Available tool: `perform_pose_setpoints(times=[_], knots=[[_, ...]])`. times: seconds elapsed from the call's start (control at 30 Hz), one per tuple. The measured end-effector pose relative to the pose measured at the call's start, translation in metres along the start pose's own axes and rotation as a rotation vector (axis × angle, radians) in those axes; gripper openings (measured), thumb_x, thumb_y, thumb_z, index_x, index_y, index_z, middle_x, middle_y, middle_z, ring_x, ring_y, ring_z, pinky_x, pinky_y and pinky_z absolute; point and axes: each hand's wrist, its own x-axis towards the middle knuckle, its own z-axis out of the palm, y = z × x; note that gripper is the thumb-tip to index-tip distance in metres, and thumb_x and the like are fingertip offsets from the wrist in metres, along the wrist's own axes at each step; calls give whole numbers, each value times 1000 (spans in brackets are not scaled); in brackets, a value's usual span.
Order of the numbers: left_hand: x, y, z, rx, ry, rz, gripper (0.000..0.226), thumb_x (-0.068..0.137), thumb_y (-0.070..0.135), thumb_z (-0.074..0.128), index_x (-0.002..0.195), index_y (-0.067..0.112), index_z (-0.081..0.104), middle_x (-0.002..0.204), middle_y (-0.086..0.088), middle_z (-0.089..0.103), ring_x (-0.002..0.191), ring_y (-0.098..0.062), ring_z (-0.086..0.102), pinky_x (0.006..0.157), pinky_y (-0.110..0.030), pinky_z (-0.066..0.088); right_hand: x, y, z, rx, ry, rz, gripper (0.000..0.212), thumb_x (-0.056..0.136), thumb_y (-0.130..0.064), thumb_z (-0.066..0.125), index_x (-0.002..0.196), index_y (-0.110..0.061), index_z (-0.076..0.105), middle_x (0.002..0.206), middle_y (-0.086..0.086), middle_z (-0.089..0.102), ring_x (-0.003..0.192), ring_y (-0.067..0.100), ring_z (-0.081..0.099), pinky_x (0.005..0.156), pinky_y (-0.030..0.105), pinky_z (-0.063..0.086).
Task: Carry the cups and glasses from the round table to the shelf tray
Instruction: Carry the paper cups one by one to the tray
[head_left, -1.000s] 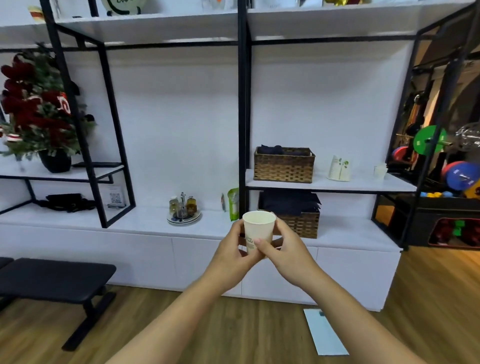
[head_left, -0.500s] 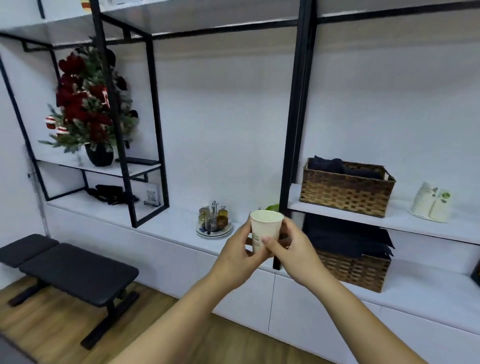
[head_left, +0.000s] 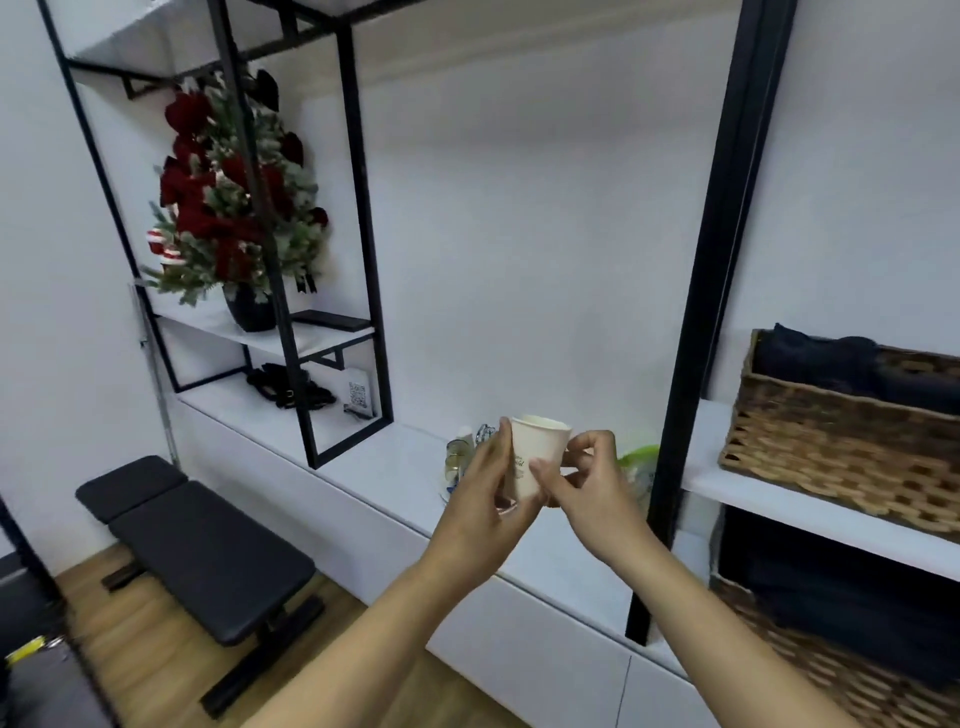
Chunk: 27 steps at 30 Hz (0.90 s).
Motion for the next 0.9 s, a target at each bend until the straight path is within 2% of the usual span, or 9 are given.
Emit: perform_pose_setpoints(times=[0.1, 0.23, 0.37, 0.5, 0.57, 0.63, 0.7, 0.77, 0.9], knots=[[51, -31, 2, 40, 19, 2, 75, 96, 34, 66, 159, 32, 26, 161, 16, 25, 144, -9, 36, 96, -20, 52, 64, 15, 4, 82, 2, 47, 36, 90, -33, 73, 96, -23, 39, 99, 10, 73, 78, 26, 75, 82, 52, 59], [98, -68, 2, 79, 9, -43, 75, 93, 27, 70, 158, 30, 32, 156, 19, 28, 145, -8, 33, 94, -16, 50, 131, 35, 20, 114, -17, 131, 33, 94, -43, 65, 93, -15, 47, 83, 12, 73, 76, 32, 74, 79, 57, 58], [141, -110, -2, 90, -33, -99, 73, 93, 24, 70, 156, 29, 35, 157, 16, 30, 146, -5, 30, 98, -18, 49, 184, 62, 40, 55, -66, 151, 39, 84, -67, 56, 76, -30, 48, 83, 15, 71, 74, 36, 72, 73, 58, 59], [199, -159, -6, 113, -140, -96, 83, 85, 32, 72, 157, 35, 30, 157, 21, 24, 136, 6, 36, 104, -20, 45, 242, 81, 59, 88, -77, 150, 40, 94, -49, 61, 95, -13, 42, 87, 19, 72, 70, 38, 72, 65, 57, 60], [231, -183, -9, 92, -161, -91, 81, 88, 19, 72, 157, 31, 30, 155, 15, 27, 123, 22, 39, 98, -10, 43, 272, 87, 67, 63, -114, 133, 49, 87, -58, 65, 101, -18, 40, 85, 13, 75, 74, 41, 71, 70, 58, 59], [265, -210, -12, 73, -161, -92, 80, 90, 13, 72, 157, 28, 30, 153, 11, 30, 120, 28, 36, 94, -4, 40, 305, 96, 78, 55, -127, 136, 48, 88, -53, 69, 107, -21, 39, 87, 10, 76, 78, 43, 70, 72, 57, 57], [296, -234, -18, 72, -181, -105, 81, 90, 16, 72, 158, 27, 28, 149, 9, 34, 120, 23, 40, 94, -6, 42, 335, 104, 89, 26, -130, 164, 44, 88, -44, 72, 110, -25, 39, 89, 6, 77, 78, 35, 73, 71, 50, 60], [326, -255, -25, 74, -218, -109, 82, 89, 23, 73, 157, 31, 28, 145, 9, 37, 118, 8, 49, 96, -16, 47, 364, 111, 98, -4, -130, 172, 41, 89, -39, 72, 111, -27, 40, 90, 5, 76, 76, 25, 74, 66, 40, 61], [379, -299, -33, 150, -256, -49, 70, 85, 30, 78, 142, 38, 38, 134, 15, 50, 97, -2, 57, 82, -24, 52, 413, 126, 108, -24, -16, 226, 31, 96, -34, 65, 118, -20, 48, 91, 9, 74, 75, 24, 73, 61, 32, 60]])
